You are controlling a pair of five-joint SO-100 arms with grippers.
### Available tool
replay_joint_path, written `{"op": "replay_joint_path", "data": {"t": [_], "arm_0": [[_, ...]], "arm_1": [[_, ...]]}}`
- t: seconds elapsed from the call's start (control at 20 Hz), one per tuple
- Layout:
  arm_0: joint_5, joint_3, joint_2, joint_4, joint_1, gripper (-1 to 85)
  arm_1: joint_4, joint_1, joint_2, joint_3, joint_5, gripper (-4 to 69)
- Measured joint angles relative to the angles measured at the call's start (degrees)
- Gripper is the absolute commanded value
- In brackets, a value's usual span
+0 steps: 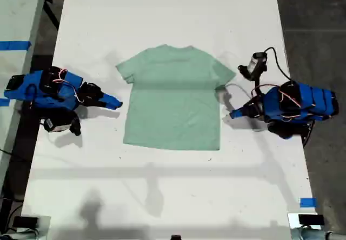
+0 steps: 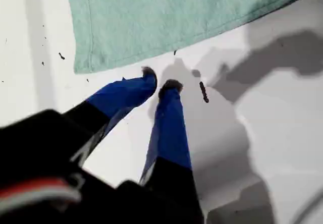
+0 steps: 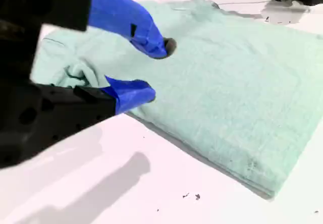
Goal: Fold tshirt
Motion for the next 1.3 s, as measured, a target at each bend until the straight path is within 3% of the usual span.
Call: {"op": "replay_joint_path", "data": {"t": [0.1,0.3,0.4,0.65,0.95,1.15,1.3], "arm_0": [[-1.2,0.0,0.0,-0.4,0.4,1.5],[-1.8,0.0,0.0,-0.4,0.7,0.1],[-1.9,0.0,0.0,-0.4,0.7,0.1],[-1.9,0.0,0.0,-0.4,0.9,0.0],[-1.9,-2.1,-1.8,-5.2,1.9,-0.1],[-0.9,-12.6,-15.5,-4.8,3.1,-0.1],[5.3,-27.0,-32.5,0.2,0.8,-0.1]], "arm_1": [[-0.2,-0.4,0.0,0.0,2.5,1.7],[0.3,-0.7,0.1,0.0,38.1,0.8],[0.2,-0.7,0.1,0.0,42.2,0.5],[0.3,-2.4,0.1,0.0,42.5,0.2],[0.6,-6.2,-1.2,-2.7,40.2,0.2],[1.4,-4.9,-20.7,-19.1,33.8,0.2],[4.1,-1.0,-39.0,-34.2,25.8,0.2]]}}
